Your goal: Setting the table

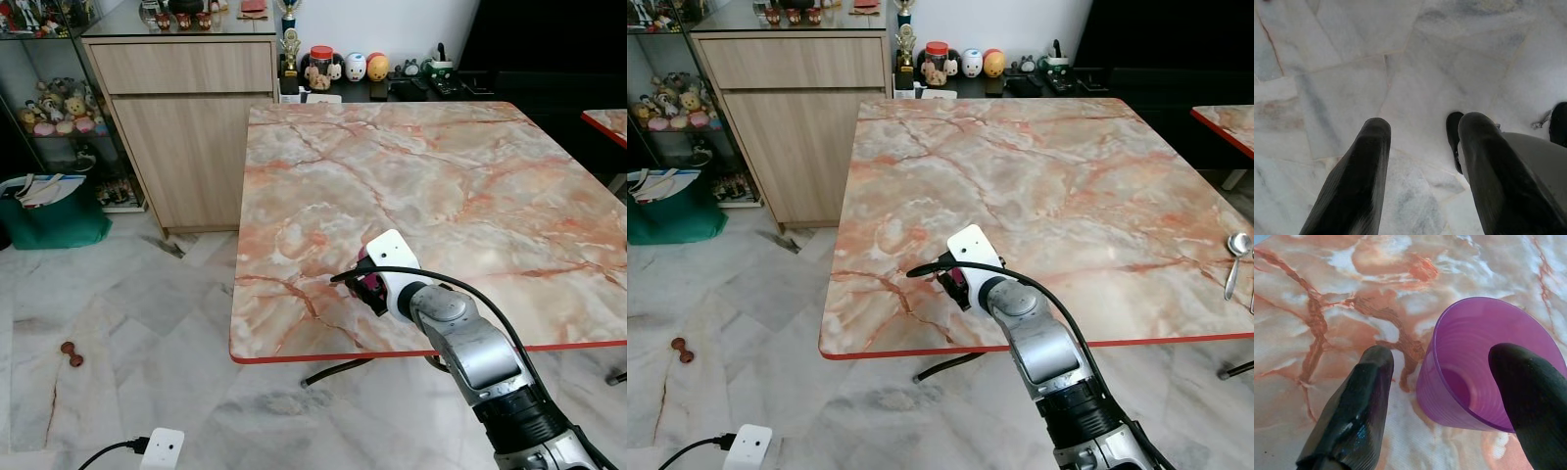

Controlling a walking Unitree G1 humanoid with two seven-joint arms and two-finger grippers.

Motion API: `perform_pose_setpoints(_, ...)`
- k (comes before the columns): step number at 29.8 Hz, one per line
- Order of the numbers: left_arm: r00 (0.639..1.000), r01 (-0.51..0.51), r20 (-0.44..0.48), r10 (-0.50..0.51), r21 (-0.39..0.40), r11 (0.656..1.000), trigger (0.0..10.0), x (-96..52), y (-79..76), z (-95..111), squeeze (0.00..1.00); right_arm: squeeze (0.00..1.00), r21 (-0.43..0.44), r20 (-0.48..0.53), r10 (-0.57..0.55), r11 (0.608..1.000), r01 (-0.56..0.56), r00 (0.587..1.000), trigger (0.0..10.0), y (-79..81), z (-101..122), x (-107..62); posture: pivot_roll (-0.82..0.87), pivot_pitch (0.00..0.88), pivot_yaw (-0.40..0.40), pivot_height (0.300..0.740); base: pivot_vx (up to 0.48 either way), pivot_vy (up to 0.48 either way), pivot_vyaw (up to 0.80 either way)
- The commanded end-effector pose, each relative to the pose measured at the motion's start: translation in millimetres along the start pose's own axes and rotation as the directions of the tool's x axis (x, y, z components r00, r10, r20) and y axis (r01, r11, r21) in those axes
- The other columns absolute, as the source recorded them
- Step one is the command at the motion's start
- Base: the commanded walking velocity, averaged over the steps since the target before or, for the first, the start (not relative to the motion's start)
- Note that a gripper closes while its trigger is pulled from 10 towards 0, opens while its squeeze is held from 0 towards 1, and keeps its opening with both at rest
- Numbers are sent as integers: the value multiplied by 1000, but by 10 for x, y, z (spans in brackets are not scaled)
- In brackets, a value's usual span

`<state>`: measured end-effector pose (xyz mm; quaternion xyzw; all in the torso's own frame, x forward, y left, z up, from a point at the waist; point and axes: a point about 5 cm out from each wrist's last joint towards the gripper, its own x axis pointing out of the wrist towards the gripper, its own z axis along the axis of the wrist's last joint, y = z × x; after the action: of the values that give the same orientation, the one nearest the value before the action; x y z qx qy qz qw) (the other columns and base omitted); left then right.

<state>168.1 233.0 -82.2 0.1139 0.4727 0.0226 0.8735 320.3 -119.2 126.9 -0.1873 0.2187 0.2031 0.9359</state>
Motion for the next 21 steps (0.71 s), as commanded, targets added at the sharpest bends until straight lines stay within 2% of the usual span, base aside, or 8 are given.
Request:
perform_pose_setpoints(1,1000,1,-11,-1,20,1000,10000,-1,-7,-16,0,0,5,15,-13,1000,13,1000,0,-37,41,3,75,0,-26,740,0,0,0)
perform_pose_setpoints(15,1000,-6,-21,7,17,1000,10000,-11,49,-51,0,0,1,12,1,1000,-1,1000,39,0,16,11,76,0,-26,740,0,0,0)
perform_pose_setpoints(16,1000,-6,-21,6,19,1000,10000,-11,49,-52,0,0,-4,9,0,1000,0,1000,2157,-1,13,11,74,0,-25,740,0,0,0)
perform_pose_setpoints(17,1000,-5,-22,5,20,1000,10000,-11,46,-52,0,0,-11,3,-3,1000,3,1000,8431,-4,5,13,74,0,-25,740,0,0,0)
perform_pose_setpoints(18,1000,-5,-22,5,20,1000,10000,-11,46,-52,0,0,-11,3,-3,1000,3,1000,8431,-4,5,13,74,0,-25,740,0,0,0)
perform_pose_setpoints(19,1000,-4,-23,4,22,1000,10000,-10,39,-52,0,0,-15,-4,-9,1000,9,1000,10000,-12,-11,17,74,0,-25,740,0,0,0)
perform_pose_setpoints(21,1000,-3,-22,3,23,1000,10000,-9,32,-50,0,0,-15,-4,-12,1000,12,1000,10000,-19,-16,16,74,0,-25,740,0,0,0)
